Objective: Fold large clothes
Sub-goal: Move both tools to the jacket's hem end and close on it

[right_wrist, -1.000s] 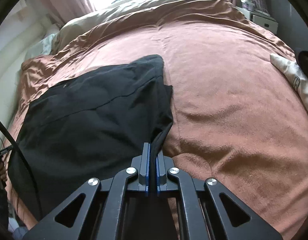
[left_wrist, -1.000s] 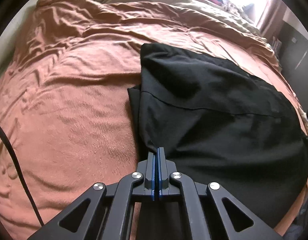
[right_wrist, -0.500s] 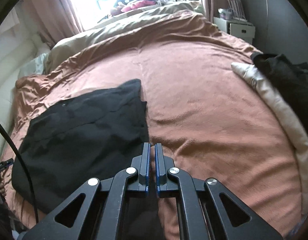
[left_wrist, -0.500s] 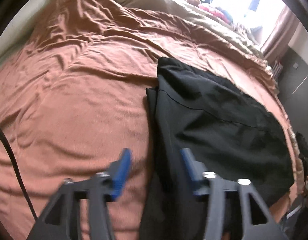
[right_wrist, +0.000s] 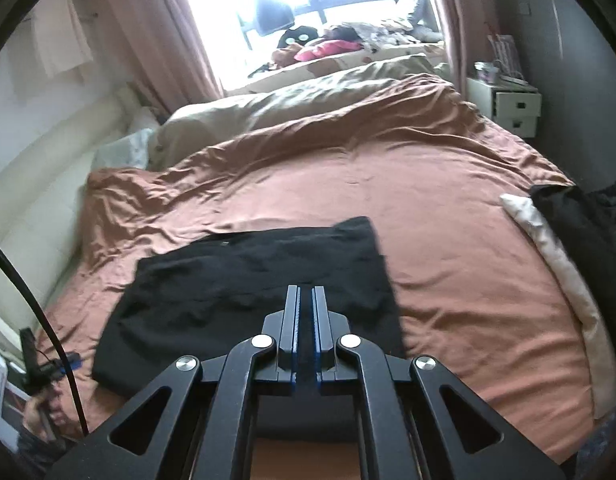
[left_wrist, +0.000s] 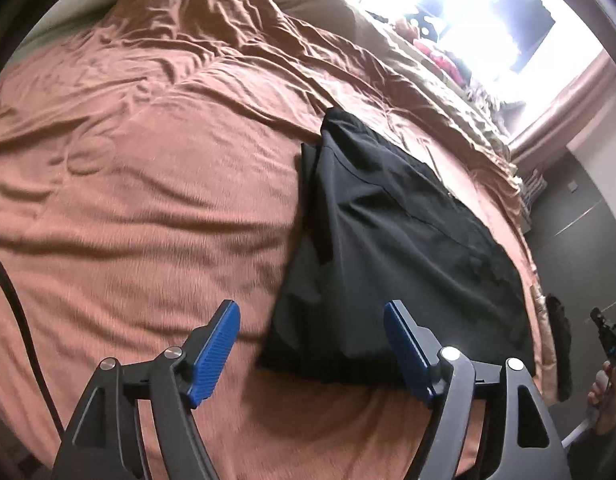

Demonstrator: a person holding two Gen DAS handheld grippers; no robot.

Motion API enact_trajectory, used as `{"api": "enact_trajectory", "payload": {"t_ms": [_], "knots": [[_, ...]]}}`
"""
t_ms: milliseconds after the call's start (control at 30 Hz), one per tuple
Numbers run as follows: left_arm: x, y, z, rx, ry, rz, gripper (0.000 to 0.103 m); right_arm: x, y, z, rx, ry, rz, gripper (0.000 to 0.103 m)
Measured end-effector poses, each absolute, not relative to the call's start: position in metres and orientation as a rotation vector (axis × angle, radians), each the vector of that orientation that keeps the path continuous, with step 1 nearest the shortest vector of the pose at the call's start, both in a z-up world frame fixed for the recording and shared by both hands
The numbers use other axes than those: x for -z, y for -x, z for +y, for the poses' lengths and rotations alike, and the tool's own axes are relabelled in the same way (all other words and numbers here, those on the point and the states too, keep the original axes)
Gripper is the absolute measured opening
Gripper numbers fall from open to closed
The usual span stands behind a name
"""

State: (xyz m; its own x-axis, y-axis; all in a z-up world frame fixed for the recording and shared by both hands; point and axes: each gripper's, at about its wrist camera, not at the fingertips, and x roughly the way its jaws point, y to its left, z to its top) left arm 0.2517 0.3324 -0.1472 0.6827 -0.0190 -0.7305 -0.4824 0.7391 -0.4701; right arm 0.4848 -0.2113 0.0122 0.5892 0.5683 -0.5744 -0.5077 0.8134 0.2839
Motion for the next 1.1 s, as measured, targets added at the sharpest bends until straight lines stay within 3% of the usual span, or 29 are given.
{"api": "enact_trajectory", "payload": {"t_ms": [267, 300, 333, 400, 767, 800, 900, 1000, 1100], "knots": [[0.155, -0.230, 0.321, -0.274, 0.748, 0.791, 0.081, 0.005, -0.458, -0.173, -0.729, -0.038, 0.760, 0.007], [0.157, -0.228, 0.320, -0.272, 0.752, 0.794, 0.082, 0.013, -0.453, -0.166, -0.743, -0.028, 0.767, 0.022], [0.159, -0.226, 0.319, -0.269, 0.757, 0.796, 0.085, 0.015, -0.452, -0.164, -0.750, -0.024, 0.770, 0.057], [0.161, -0.223, 0.318, -0.266, 0.764, 0.795, 0.088, 0.027, -0.448, -0.156, -0.776, -0.027, 0.783, 0.097], [0.177, -0.229, 0.319, -0.233, 0.831, 0.791, 0.089, 0.056, -0.453, -0.115, -0.780, 0.040, 0.888, 0.097], [0.179, -0.233, 0.319, -0.226, 0.835, 0.799, 0.089, 0.061, -0.455, -0.110, -0.786, 0.041, 0.907, 0.093], [0.185, -0.245, 0.320, -0.212, 0.836, 0.819, 0.089, 0.080, -0.458, -0.090, -0.806, 0.055, 0.980, 0.065], [0.191, -0.258, 0.321, -0.198, 0.844, 0.842, 0.089, 0.099, -0.469, -0.078, -0.817, 0.067, 1.033, 0.044], [0.198, -0.265, 0.325, -0.200, 0.866, 0.852, 0.088, 0.107, -0.480, -0.075, -0.803, 0.089, 1.062, 0.033]]}}
